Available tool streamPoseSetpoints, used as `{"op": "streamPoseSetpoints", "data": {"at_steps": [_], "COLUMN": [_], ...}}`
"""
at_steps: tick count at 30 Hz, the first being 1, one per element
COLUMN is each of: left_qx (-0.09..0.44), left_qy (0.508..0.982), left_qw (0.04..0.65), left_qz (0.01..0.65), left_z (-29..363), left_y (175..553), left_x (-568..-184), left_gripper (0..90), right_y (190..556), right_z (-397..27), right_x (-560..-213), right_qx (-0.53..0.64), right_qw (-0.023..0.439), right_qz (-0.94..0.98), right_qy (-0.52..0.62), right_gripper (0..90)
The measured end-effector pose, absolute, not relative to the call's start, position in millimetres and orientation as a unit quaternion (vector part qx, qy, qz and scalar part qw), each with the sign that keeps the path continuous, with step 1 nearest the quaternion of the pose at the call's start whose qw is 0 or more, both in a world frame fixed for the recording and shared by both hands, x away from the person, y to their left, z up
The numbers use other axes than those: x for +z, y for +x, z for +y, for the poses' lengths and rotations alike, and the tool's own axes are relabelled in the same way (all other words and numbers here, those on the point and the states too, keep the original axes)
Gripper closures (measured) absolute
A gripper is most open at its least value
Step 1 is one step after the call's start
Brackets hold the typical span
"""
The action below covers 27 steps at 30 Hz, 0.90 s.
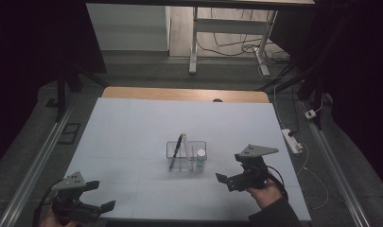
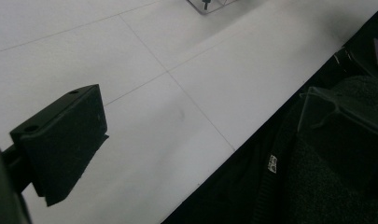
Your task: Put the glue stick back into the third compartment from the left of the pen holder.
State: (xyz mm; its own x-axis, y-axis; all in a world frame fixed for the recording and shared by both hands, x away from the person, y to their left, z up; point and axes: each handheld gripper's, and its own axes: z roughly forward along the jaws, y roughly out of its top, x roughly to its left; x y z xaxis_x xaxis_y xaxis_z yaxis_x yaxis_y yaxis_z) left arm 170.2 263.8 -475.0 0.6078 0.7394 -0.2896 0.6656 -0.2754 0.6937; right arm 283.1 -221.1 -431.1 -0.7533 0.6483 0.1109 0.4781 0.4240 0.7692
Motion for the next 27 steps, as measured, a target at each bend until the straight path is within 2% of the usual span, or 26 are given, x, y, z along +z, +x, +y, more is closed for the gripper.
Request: {"op": "streamPoseSetpoints", "data": {"at_steps": [27], "left_qx": [0.047], "left_qy": [0.796], "left_qw": [0.411], "left_qz": [0.442], "left_z": [264], "left_y": [170], "left_x": [-475], "left_gripper": [1.1], "right_y": [233], "right_z": [-281], "right_x": [-440], "right_qx": [0.399], "right_qw": [0.127], "right_qz": [0.820], "right_qy": [0.389], "right_gripper": [0.0]}}
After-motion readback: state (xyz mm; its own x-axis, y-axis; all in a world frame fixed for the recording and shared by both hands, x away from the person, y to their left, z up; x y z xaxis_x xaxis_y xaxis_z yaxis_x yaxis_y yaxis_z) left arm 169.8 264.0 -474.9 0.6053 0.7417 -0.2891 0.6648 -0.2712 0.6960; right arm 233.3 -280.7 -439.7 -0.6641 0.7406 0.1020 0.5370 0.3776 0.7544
